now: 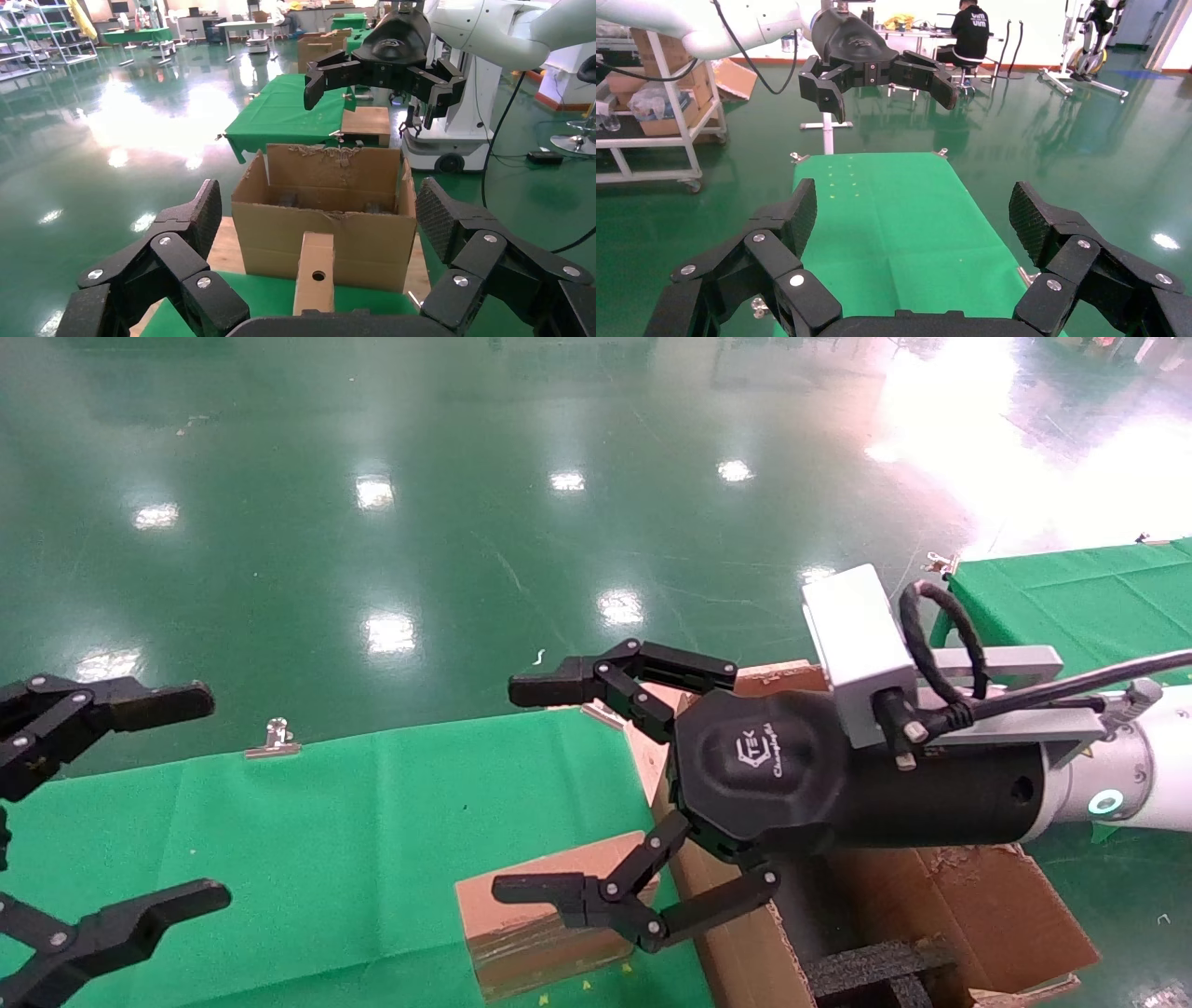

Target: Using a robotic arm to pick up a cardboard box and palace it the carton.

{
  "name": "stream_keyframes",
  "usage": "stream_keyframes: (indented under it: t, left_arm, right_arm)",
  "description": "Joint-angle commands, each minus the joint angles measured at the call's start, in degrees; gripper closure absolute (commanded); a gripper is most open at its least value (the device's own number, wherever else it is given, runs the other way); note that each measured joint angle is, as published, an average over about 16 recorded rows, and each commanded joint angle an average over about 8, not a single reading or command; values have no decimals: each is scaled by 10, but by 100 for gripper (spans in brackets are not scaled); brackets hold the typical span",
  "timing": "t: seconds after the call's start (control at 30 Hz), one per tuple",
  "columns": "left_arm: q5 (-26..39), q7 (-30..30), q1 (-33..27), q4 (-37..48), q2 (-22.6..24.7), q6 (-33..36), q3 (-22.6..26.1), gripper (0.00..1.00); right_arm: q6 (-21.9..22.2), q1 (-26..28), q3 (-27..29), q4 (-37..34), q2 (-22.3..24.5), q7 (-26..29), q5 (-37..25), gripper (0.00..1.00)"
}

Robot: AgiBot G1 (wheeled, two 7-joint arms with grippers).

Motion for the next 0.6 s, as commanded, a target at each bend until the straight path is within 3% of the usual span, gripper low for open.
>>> stream_keyframes:
  t: [0.03,0.43,0.47,0.6]
  left_arm:
    - [0,0,0,0,0,0,0,0]
    - [0,0,0,0,0,0,0,0]
    - [0,0,0,0,0,0,0,8]
    - [0,0,0,0,0,0,0,58]
  right_arm:
    - [0,0,0,0,0,0,0,0]
    - [0,0,0,0,0,0,0,0]
    - [0,0,0,0,0,0,0,0]
    - [0,0,0,0,0,0,0,0]
